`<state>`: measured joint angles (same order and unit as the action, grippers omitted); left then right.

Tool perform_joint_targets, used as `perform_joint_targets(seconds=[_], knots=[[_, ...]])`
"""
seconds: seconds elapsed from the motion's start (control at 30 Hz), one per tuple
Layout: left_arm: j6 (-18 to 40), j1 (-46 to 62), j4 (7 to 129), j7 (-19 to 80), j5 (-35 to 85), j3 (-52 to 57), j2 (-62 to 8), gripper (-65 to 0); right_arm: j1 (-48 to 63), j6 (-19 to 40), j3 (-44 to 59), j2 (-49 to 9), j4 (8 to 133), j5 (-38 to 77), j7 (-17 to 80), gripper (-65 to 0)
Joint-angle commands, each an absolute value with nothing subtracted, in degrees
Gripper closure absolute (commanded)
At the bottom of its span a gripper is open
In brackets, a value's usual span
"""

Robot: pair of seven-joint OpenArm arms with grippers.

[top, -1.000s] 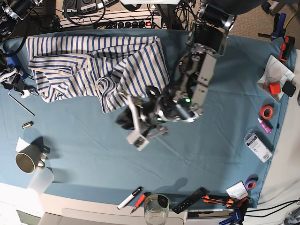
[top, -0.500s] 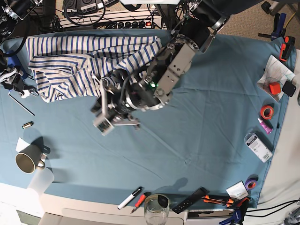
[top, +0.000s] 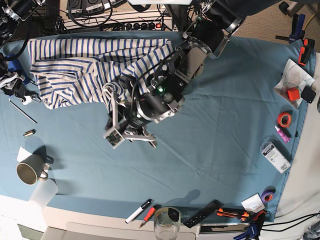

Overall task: Fold the T-shirt properly
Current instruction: 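Release the fabric and move the left gripper off the shirt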

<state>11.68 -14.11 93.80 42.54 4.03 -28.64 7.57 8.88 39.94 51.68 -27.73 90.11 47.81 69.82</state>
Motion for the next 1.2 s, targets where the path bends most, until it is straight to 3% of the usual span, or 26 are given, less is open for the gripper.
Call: perform_joint_targets(seconds=[0.0, 0.53, 0.77, 1.0, 1.17], knots=[[11.4, -15.4, 94.2, 39.5, 3.7, -27.3, 9.0, -10.9, 8.4, 40.0, 52.1, -29.3, 91.1, 48.6, 68.3, -31.6], [13.6, -22.0, 80.9, 29.4, 2.6, -20.4, 0.7, -10.9, 8.4, 40.0, 52.1, -29.4, 91.1, 48.6, 67.4, -31.6], [12.6, -22.1, 80.3, 32.6, 3.9, -20.3, -0.2, -10.9, 8.4, 40.0, 52.1, -29.4, 91.1, 48.6, 67.2, -31.6], [7.2, -21.4, 85.3, 41.7, 4.7, -20.3, -0.2, -8.7, 8.4, 40.0, 52.1, -29.4, 91.1, 48.6, 67.0, -31.6], [6.4, -20.1, 89.3, 49.4, 5.8, -20.3, -0.2, -7.5, 8.4, 40.0, 52.1, -29.3, 91.1, 48.4, 67.0, -31.6]])
